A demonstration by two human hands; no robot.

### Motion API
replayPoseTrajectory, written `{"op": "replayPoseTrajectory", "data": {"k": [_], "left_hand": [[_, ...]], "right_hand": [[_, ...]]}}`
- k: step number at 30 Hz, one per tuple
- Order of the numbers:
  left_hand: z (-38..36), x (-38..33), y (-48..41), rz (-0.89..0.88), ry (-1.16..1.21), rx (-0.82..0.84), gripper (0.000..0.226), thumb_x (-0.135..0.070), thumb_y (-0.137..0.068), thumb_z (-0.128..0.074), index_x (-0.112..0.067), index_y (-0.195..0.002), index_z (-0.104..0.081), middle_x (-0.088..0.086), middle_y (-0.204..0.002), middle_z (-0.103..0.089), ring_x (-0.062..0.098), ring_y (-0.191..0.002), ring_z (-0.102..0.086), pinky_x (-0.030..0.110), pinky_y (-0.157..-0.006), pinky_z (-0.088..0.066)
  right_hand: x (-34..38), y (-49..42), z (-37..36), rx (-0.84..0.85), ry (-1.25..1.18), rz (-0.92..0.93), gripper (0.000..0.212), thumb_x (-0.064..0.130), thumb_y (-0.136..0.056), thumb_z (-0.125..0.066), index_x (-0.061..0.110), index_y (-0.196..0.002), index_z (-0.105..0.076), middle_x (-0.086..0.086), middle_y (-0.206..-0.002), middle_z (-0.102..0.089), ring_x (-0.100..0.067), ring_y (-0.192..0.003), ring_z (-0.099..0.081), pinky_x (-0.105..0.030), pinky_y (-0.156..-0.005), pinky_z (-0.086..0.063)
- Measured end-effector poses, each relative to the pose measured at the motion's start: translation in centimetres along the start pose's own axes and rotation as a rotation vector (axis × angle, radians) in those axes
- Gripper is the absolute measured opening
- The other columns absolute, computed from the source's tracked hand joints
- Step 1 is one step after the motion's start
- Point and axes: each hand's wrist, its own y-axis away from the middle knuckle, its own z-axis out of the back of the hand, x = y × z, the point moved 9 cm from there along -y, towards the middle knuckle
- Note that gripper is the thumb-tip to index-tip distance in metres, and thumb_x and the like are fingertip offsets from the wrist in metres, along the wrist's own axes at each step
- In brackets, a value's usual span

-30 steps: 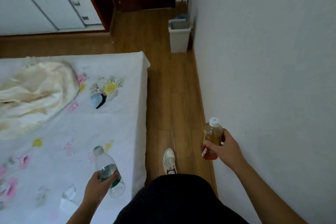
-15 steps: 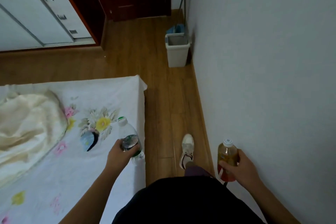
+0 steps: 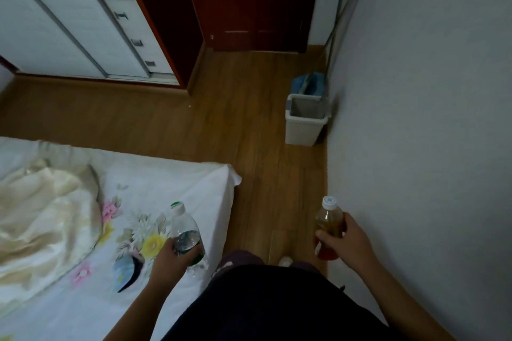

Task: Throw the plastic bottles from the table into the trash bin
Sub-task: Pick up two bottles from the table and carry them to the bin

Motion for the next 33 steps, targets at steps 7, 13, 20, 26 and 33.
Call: {"op": "replayPoseTrajectory", "data": {"k": [7, 13, 20, 26, 33], "left_hand": [[2.2, -5.4, -7.2, 0.075, 0.056, -0.118, 0.058, -0.052, -0.059, -0.073, -0.016, -0.102, -0.063, 0.005, -0.091, -0.069, 0.029, -0.087, -0.067, 0.038, -0.074, -0.049], [3.9, -11.6, -17.3, 0.085, 0.034, -0.093, 0.071, -0.065, -0.049, -0.069, -0.016, -0.099, -0.064, 0.006, -0.092, -0.071, 0.028, -0.085, -0.067, 0.036, -0.073, -0.048], [5.0, -24.1, -29.7, -0.078, -0.098, 0.091, 0.057, -0.056, -0.064, -0.077, -0.020, -0.107, -0.067, -0.002, -0.095, -0.075, 0.016, -0.087, -0.071, 0.033, -0.073, -0.053], [5.0, -36.6, -37.5, -0.196, -0.028, 0.131, 0.038, -0.035, -0.077, -0.082, -0.024, -0.108, -0.063, -0.008, -0.093, -0.072, 0.015, -0.089, -0.069, 0.031, -0.074, -0.050], [4.4, -43.9, -47.5, -0.161, -0.029, 0.185, 0.053, -0.038, -0.074, -0.084, -0.019, -0.118, -0.061, -0.002, -0.104, -0.073, 0.016, -0.093, -0.070, 0.032, -0.075, -0.053]], "right_hand": [[13.9, -13.1, 0.3, 0.064, 0.041, 0.161, 0.068, 0.046, -0.069, -0.083, 0.030, -0.128, -0.053, 0.010, -0.115, -0.063, -0.013, -0.107, -0.059, -0.036, -0.092, -0.050], [19.5, -22.4, 0.3, 0.043, 0.028, 0.119, 0.081, 0.054, -0.062, -0.084, 0.028, -0.132, -0.052, 0.006, -0.123, -0.065, -0.017, -0.113, -0.062, -0.044, -0.100, -0.050], [19.6, -29.4, 2.6, -0.091, 0.053, -0.065, 0.064, 0.037, -0.072, -0.084, 0.018, -0.127, -0.055, 0.001, -0.111, -0.066, -0.024, -0.107, -0.065, -0.039, -0.089, -0.051], [19.5, -33.6, 5.2, -0.173, 0.029, -0.199, 0.060, 0.034, -0.073, -0.084, 0.016, -0.123, -0.056, -0.003, -0.105, -0.067, -0.024, -0.096, -0.065, -0.040, -0.086, -0.050], [23.5, -43.6, 6.2, -0.173, 0.003, -0.271, 0.062, 0.038, -0.072, -0.084, 0.015, -0.122, -0.056, -0.003, -0.105, -0.065, -0.025, -0.096, -0.063, -0.037, -0.084, -0.047]]}}
